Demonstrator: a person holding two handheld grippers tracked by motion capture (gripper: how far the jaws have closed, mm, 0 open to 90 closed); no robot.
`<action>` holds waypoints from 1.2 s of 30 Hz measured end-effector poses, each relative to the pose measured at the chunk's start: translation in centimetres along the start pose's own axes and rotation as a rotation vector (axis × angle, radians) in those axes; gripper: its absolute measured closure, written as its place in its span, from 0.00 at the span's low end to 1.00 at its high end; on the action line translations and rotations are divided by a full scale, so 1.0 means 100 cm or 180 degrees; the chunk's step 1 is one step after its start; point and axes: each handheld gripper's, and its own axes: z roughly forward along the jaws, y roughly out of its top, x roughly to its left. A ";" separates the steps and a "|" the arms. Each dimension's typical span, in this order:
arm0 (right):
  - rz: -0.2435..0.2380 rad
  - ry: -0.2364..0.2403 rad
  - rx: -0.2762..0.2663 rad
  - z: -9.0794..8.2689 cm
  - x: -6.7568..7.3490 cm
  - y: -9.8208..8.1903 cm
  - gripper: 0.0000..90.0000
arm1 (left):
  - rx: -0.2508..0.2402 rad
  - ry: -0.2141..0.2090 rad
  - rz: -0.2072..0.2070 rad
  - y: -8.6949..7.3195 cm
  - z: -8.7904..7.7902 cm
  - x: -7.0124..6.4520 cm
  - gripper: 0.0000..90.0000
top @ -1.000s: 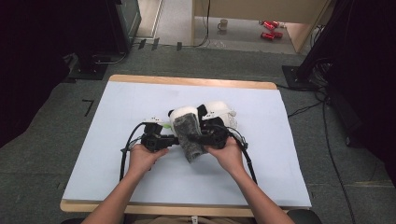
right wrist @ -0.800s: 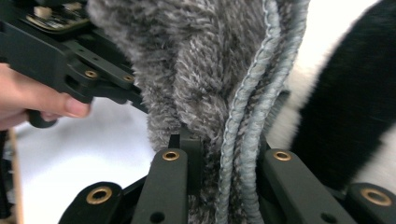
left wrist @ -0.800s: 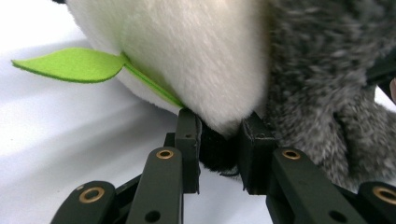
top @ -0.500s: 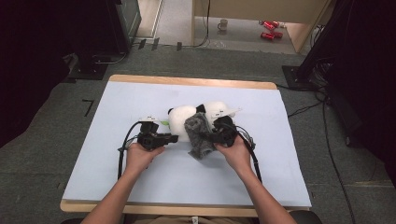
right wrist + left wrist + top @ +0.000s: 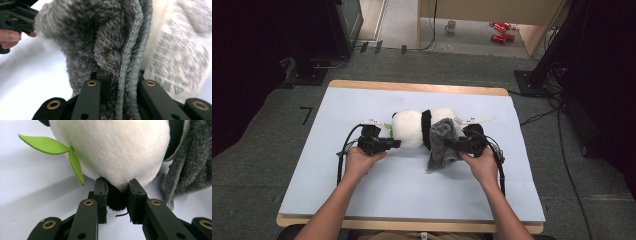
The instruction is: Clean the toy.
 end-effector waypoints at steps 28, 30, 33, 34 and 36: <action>0.0192 -0.0334 -0.0404 -0.025 -0.029 0.038 0.85 | 0.0065 0.0031 0.0134 -0.002 0.000 0.005 0.80; 0.0103 -0.0453 -0.0281 -0.015 -0.027 0.036 0.86 | 0.0062 0.0055 0.0153 -0.004 0.001 0.005 0.80; 0.0157 -0.0444 -0.0314 -0.008 -0.029 0.032 0.86 | 0.0054 0.0046 0.0121 -0.005 0.001 0.006 0.79; 0.0169 -0.0445 -0.0316 -0.007 -0.029 0.031 0.86 | 0.0059 0.0049 0.0122 -0.005 0.001 0.006 0.79; 0.0167 -0.0478 -0.0289 -0.004 -0.030 0.028 0.86 | 0.0059 0.0049 0.0116 -0.005 0.002 0.006 0.79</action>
